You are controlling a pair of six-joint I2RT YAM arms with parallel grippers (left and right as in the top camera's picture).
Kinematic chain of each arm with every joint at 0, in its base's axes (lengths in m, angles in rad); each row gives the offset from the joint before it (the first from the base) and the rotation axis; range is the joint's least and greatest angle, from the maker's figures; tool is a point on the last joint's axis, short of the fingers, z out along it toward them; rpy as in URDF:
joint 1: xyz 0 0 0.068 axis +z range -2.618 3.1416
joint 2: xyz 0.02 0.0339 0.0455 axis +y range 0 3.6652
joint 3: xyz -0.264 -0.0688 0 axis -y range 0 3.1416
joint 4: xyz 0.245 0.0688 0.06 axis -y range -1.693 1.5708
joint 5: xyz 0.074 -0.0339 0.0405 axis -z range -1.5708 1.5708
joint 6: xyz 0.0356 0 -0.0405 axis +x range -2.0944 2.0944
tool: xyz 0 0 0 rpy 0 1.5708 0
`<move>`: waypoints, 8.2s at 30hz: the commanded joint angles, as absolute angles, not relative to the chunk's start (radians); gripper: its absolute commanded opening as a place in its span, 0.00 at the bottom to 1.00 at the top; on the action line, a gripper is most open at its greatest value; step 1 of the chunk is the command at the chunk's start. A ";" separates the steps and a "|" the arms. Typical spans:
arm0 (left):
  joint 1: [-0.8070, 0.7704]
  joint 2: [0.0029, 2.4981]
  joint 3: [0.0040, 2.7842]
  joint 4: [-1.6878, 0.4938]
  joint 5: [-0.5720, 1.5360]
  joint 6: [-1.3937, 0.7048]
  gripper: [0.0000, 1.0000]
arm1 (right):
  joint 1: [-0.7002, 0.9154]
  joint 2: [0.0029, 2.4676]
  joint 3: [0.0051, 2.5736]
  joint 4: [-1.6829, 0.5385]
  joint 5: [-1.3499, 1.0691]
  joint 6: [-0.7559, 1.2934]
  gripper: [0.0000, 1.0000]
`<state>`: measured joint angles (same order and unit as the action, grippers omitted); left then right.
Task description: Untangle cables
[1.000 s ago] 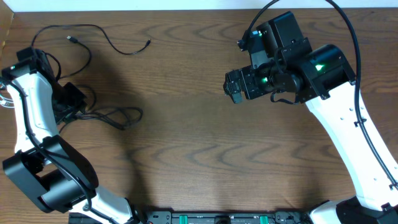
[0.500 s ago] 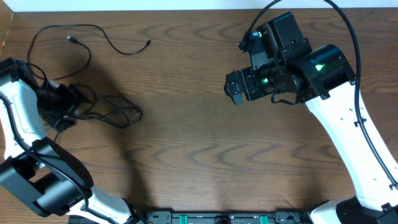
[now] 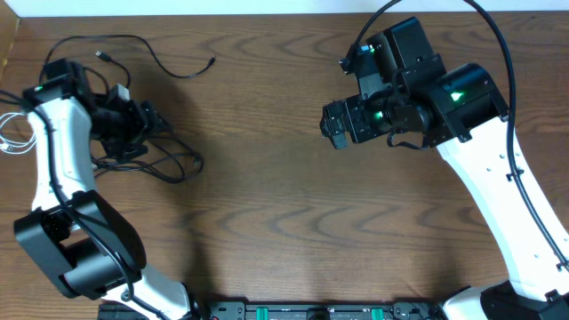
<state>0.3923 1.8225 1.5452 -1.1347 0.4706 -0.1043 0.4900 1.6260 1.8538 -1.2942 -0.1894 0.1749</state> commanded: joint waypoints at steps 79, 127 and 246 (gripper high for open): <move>0.459 1.816 1.459 -1.031 -0.165 -0.354 0.13 | 0.486 1.628 1.849 -1.306 -0.216 0.160 0.99; 0.486 1.762 1.360 -1.014 -0.154 -0.358 0.07 | 0.486 1.628 1.849 -1.306 -0.220 0.160 0.99; 0.068 0.696 1.226 -1.123 0.222 -0.330 0.72 | 0.374 1.375 1.849 -1.502 -0.116 0.231 0.99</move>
